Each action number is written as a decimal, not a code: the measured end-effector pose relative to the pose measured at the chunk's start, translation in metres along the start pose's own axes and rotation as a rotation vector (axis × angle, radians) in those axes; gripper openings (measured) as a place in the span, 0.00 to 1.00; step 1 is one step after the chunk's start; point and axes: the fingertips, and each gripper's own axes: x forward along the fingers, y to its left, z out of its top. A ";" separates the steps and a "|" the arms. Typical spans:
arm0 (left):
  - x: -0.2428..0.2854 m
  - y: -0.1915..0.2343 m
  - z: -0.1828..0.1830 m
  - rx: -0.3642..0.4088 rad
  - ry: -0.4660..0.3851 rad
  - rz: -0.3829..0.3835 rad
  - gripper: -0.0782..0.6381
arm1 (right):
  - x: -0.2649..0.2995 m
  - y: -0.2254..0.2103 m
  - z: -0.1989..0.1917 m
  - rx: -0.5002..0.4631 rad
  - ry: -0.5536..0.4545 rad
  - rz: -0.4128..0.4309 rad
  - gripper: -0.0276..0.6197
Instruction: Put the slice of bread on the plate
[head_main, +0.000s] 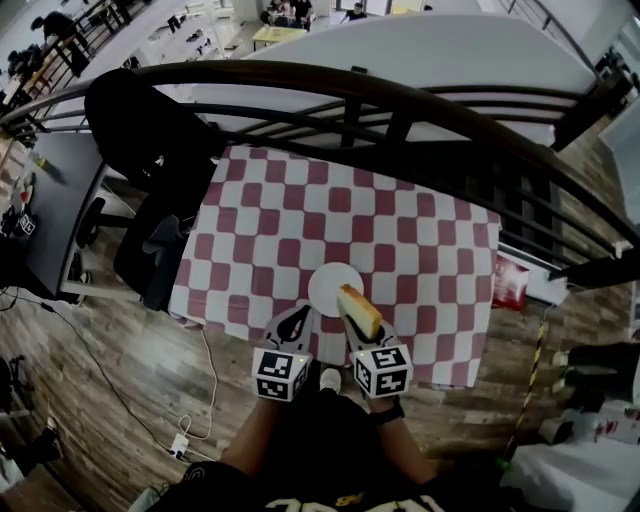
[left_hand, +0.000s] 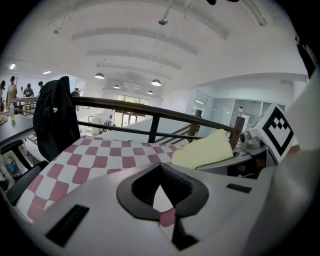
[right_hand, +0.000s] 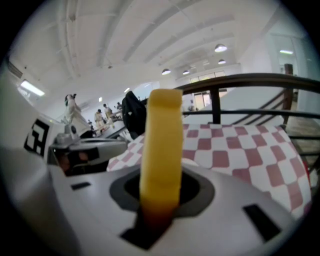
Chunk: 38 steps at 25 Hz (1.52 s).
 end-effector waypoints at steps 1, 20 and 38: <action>0.004 0.002 -0.004 -0.005 0.014 -0.003 0.13 | 0.005 -0.001 -0.004 0.007 0.017 0.003 0.20; 0.038 0.042 -0.049 -0.068 0.159 0.015 0.13 | 0.105 0.018 -0.050 0.293 0.235 0.258 0.20; 0.056 0.051 -0.060 -0.047 0.223 0.000 0.13 | 0.130 -0.054 -0.058 0.018 0.397 -0.101 0.59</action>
